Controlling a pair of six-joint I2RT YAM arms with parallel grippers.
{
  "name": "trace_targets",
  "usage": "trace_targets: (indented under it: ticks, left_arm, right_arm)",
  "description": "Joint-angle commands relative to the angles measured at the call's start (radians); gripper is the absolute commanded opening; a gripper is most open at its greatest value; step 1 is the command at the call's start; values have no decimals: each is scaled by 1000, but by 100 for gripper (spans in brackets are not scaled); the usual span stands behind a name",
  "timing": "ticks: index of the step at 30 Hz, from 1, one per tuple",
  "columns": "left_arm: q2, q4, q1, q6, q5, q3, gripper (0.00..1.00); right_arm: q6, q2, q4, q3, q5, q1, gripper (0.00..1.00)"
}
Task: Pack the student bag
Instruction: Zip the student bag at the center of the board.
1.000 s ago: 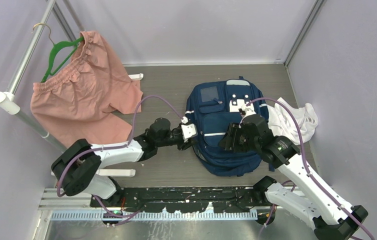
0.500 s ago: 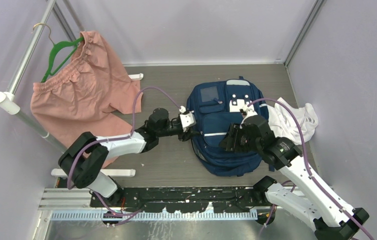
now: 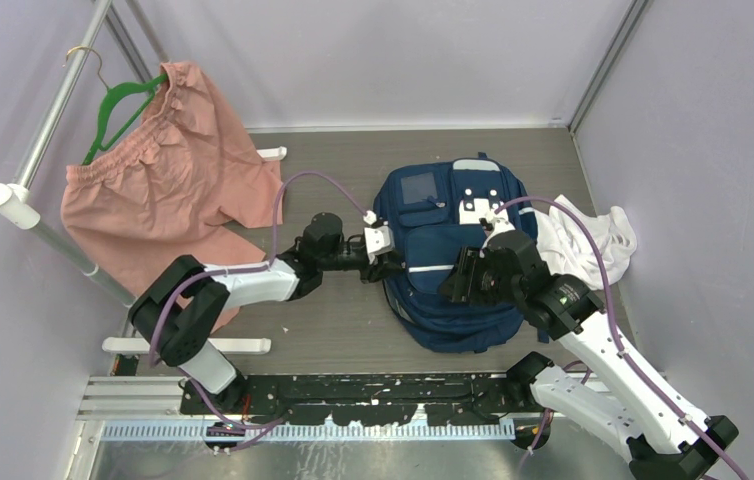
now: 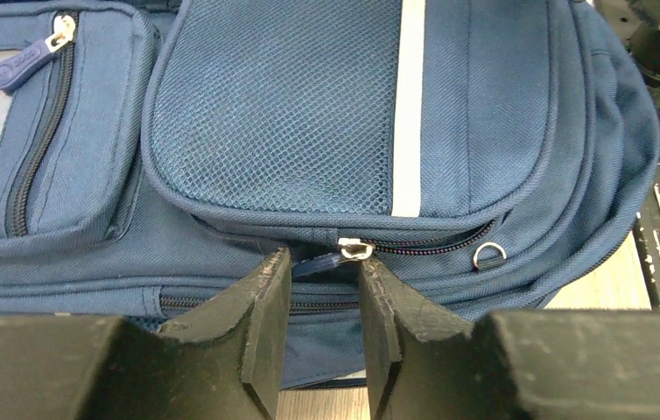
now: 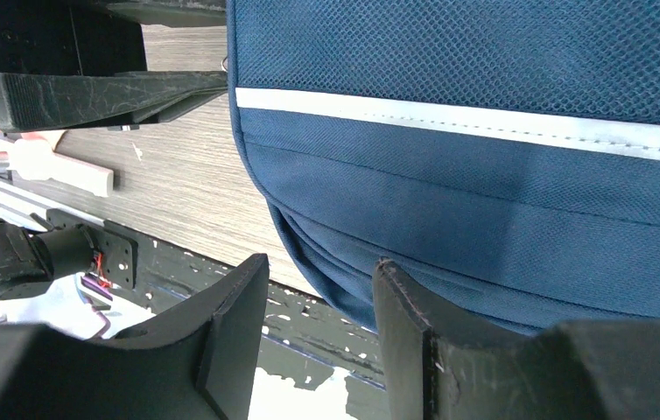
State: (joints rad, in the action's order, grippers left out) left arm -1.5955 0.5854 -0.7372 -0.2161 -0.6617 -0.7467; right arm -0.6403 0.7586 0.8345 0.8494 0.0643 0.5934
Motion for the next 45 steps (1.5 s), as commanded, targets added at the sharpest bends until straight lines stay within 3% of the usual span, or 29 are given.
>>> trace_targets:
  ticks: [1,9,14,20,28,39,45]
  left_arm:
    - [-1,47,4,13,-92,-42,33]
    - [10,84,3,35,-80,-17,0]
    - [58,-7,1,36,-19,0,0]
    - [108,-8,-57,62,76,65,0]
    - [139,-56,-100,203,164,79,0]
    - [177,-168,-333,259,368,77,0]
    - [231,-310,-348,257,393,47,0]
  right_arm:
    - [13,-17,-16,34,-7,-2,53]
    - [13,-1,-38,25,-1,-2,54]
    - [16,1,-44,19,-24,-3,53]
    - [9,-3,-60,39,-59,-2,53]
    - [-4,-32,1,78,-333,-7,52]
    - [-45,84,-57,2,-278,-23,52]
    - [-56,162,-130,-78,-216,-36,52]
